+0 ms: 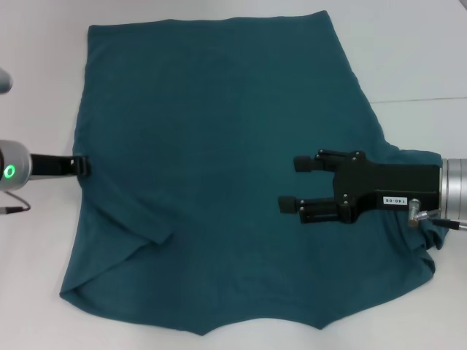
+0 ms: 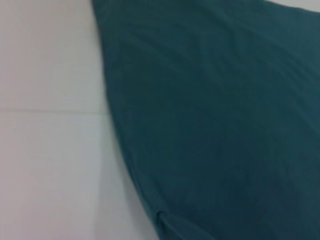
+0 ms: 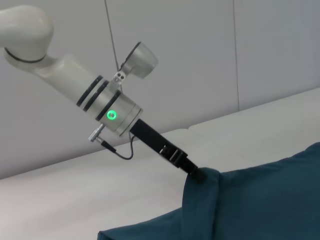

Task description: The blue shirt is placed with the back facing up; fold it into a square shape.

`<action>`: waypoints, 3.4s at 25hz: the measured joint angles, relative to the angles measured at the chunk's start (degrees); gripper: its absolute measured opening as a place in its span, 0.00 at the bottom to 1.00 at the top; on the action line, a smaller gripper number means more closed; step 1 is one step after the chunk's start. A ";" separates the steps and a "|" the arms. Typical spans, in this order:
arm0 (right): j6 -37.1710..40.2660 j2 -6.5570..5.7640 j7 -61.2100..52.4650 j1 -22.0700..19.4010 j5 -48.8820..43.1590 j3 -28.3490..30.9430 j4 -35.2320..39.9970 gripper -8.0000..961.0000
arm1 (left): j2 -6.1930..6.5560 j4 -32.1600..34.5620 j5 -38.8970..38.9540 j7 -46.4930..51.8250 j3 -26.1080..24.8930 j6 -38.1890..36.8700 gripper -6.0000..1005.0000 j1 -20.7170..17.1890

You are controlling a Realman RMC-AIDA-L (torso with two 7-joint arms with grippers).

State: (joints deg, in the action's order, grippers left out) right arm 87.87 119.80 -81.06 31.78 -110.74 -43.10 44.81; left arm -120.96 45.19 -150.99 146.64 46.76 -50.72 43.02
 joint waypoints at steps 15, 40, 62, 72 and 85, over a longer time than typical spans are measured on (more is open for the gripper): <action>-0.41 0.00 1.40 -0.09 0.35 0.04 -1.09 0.93 | -0.10 -3.12 5.82 0.46 -0.21 3.74 0.12 4.09; -1.22 -1.08 -22.82 -5.77 -3.61 5.79 19.16 0.93 | 3.17 2.90 27.31 -32.81 -15.83 -32.51 0.60 -6.32; 10.11 0.14 -44.70 0.09 -56.66 -8.29 41.40 0.93 | 3.39 2.85 25.37 -47.26 -16.68 -56.35 0.60 -9.80; 0.55 0.11 -48.56 -1.09 -57.03 -15.45 33.17 0.92 | 2.93 2.86 19.15 -49.14 -15.14 -53.37 0.60 -9.95; -6.83 -0.60 -51.80 -1.14 -57.25 -18.34 26.31 0.92 | 2.78 2.57 18.80 -48.79 -14.65 -50.54 0.60 -10.04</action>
State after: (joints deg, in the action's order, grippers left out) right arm 81.04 119.20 -132.86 30.64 -167.99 -61.44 71.12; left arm -118.18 47.77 -132.19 97.85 32.10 -101.26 32.98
